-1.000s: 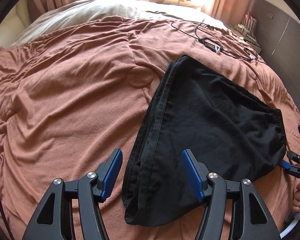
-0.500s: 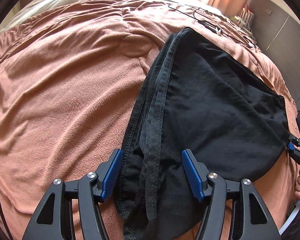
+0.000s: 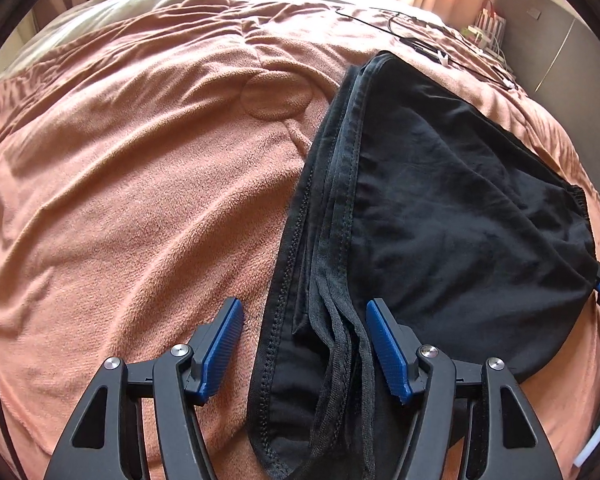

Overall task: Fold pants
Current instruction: 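Grasp the pants leg edge with the left tool while the right tool grasps the waistband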

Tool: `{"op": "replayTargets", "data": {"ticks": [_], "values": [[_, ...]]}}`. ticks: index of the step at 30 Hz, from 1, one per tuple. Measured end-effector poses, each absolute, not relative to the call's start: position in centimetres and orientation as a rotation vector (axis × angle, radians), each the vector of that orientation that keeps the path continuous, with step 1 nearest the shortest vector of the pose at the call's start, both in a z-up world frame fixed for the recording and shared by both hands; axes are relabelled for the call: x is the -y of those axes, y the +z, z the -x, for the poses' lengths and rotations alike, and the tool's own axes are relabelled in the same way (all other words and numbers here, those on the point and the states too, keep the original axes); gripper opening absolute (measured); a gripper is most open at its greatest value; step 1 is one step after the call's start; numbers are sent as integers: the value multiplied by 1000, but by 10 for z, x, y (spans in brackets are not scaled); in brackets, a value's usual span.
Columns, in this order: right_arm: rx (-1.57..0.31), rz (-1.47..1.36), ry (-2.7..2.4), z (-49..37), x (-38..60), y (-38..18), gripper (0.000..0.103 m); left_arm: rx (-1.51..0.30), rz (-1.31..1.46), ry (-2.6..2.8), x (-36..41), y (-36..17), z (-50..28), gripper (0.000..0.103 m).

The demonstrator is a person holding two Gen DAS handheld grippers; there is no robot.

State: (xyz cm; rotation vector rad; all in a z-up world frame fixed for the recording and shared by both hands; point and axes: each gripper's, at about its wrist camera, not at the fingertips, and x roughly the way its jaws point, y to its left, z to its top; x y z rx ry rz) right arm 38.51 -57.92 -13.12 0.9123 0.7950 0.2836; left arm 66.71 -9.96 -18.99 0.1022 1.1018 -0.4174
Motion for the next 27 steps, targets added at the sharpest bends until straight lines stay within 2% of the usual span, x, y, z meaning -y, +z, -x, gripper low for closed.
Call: {"op": "replayTargets", "data": {"ticks": [4,6,7,9,20,21,27], "values": [[-804,-910,285,-394,576,-131,20,-1098,-70,-420,98,-191,-671,65],[-803,-909,289,-395,576,-132,20,-1096,-50,-445,95,-189,-669,48],[-802,-909,291,-395,576,-131,20,-1099,-36,-457,94,-188,-667,43],[-796,-900,291,-394,576,-130,20,-1119,2,-489,91,-186,-664,23],[-795,-907,295,-395,577,-132,20,-1141,-1,-510,80,-182,-650,22],[-793,-906,294,-395,578,-132,20,-1136,1,-512,81,-182,-651,12],[-777,-882,292,-392,575,-124,20,-1115,-7,-512,78,-168,-643,9]]}}
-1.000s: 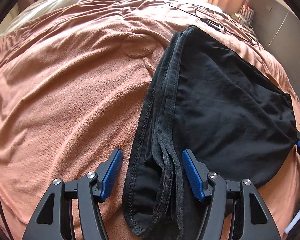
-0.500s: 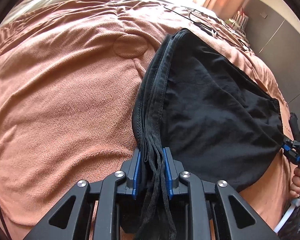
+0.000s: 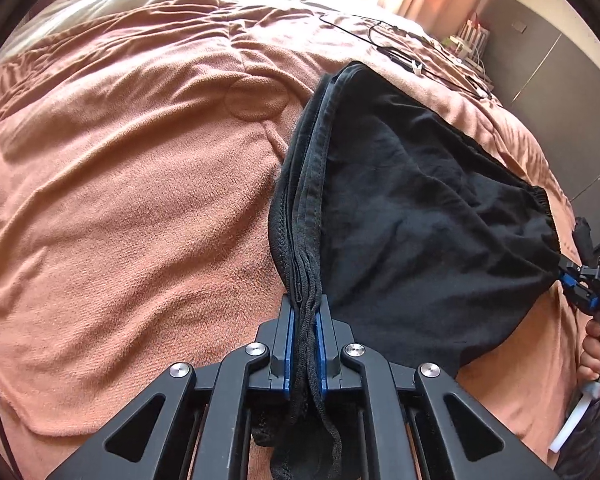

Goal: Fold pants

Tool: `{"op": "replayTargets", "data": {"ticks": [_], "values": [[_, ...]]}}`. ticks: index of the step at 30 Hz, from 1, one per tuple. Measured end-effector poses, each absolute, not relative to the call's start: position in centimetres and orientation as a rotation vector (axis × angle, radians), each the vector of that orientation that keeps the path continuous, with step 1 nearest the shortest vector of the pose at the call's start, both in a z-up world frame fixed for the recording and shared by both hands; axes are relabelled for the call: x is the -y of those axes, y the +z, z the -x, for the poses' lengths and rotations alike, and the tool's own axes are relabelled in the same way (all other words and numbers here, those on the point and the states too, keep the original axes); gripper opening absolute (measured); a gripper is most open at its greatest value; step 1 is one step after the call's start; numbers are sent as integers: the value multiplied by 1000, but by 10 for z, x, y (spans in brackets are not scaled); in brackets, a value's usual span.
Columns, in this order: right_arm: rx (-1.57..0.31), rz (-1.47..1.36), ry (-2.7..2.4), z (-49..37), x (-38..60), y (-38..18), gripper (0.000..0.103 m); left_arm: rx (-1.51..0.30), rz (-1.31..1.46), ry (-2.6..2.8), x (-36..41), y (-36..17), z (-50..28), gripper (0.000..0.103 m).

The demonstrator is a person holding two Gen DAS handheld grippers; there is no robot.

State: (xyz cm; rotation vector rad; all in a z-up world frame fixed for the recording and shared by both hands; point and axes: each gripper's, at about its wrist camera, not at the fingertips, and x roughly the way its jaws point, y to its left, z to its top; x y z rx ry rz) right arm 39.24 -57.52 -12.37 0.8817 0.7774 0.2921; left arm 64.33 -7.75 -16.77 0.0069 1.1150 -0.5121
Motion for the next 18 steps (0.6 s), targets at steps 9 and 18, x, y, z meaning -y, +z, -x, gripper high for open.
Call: {"op": "replayTargets", "data": {"ticks": [9,18], "values": [[-763,-874,313,-386,571,-113,17,-1100,30,-522,62,-137,-619,9],[-778,-844,358,-378,568,-103,16,-1111,112,-502,37,-120,-579,9]]}}
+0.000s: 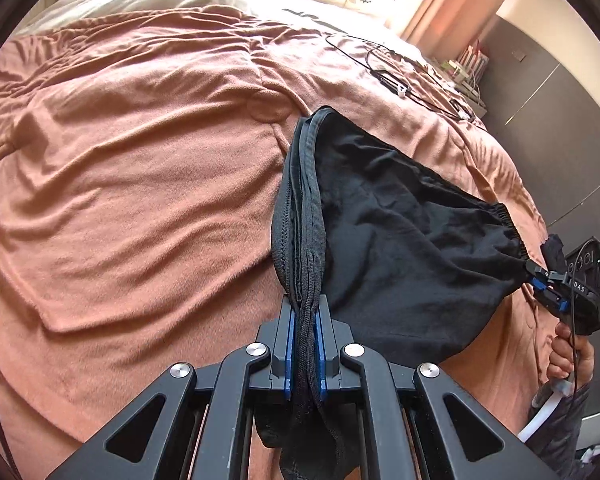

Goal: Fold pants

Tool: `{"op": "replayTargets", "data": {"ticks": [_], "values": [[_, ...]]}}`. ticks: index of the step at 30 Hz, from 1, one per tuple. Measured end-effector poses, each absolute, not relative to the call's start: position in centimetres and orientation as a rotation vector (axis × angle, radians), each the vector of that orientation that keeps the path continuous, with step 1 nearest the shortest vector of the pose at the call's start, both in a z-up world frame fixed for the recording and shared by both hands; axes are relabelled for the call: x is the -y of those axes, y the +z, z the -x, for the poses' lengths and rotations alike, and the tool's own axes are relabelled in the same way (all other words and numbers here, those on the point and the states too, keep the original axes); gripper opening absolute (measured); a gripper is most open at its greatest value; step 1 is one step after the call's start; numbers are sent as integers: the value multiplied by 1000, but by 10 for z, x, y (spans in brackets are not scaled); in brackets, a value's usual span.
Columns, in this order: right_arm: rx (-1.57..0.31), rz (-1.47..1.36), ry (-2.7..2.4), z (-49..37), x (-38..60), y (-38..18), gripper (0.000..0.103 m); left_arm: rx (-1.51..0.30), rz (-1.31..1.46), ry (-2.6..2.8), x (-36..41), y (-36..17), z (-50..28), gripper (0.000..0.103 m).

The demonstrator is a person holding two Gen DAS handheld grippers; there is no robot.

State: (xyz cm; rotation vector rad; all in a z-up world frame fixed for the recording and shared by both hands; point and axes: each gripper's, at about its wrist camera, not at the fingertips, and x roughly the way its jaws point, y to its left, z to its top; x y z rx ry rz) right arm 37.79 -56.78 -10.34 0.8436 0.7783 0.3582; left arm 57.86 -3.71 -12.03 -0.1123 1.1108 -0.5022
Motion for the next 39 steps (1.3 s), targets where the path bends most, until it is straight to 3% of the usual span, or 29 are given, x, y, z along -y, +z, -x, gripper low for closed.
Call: {"op": "replayTargets", "data": {"ticks": [39], "values": [[-968,-515,580,-346,469,-74,15,-1054,408,-341,-101,-115,-331,9]]}}
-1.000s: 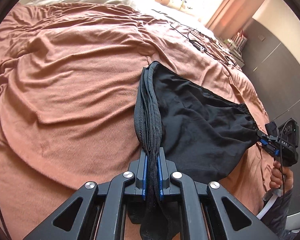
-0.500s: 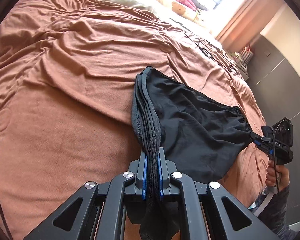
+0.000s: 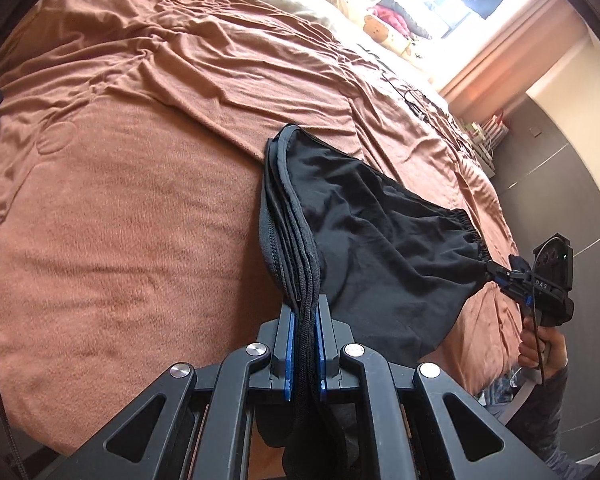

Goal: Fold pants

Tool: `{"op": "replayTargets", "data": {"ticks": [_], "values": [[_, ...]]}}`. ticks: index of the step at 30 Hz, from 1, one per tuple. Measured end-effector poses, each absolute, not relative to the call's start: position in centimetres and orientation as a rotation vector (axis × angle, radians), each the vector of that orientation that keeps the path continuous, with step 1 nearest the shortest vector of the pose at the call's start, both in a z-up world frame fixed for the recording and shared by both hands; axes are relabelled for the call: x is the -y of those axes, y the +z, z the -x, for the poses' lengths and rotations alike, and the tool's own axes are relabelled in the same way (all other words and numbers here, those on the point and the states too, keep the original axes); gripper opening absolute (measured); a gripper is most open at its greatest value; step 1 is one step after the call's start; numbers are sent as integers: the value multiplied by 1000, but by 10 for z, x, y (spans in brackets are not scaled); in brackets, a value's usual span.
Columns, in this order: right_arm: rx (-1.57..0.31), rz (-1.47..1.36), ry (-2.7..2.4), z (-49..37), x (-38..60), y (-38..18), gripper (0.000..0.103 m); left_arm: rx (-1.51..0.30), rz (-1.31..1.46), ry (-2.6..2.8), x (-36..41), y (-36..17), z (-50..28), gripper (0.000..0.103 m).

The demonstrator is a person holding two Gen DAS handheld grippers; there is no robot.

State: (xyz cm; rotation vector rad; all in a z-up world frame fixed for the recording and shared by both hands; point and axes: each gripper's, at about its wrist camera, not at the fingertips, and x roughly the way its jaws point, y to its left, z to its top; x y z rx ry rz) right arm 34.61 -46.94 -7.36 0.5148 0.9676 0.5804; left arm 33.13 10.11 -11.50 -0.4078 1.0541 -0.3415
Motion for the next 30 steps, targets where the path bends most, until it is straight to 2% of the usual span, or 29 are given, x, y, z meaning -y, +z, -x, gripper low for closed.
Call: {"op": "replayTargets", "data": {"ticks": [7,9,11,13,15,21,30], "values": [[-1013,-494,591,-325,462,-83,15,-1083,451,-337,-118,-128,-312,10],[-1029,-445,561,-321,456,-83,17,-1107,449,-332,-122,-136,-310,14],[-1056,-375,507,-320,450,-86,25,-1121,436,-297,-126,-142,-310,21],[-1063,-346,495,-322,448,-86,40,-1117,427,-271,-131,-145,-311,22],[-1045,-338,471,-326,449,-81,48,-1109,434,-269,-135,-144,-314,26],[-947,-363,456,-333,459,-63,48,-1076,394,-298,-129,-137,-337,38],[-903,-287,470,-351,439,-63,48,-1076,298,-354,-102,-138,-398,39]]}}
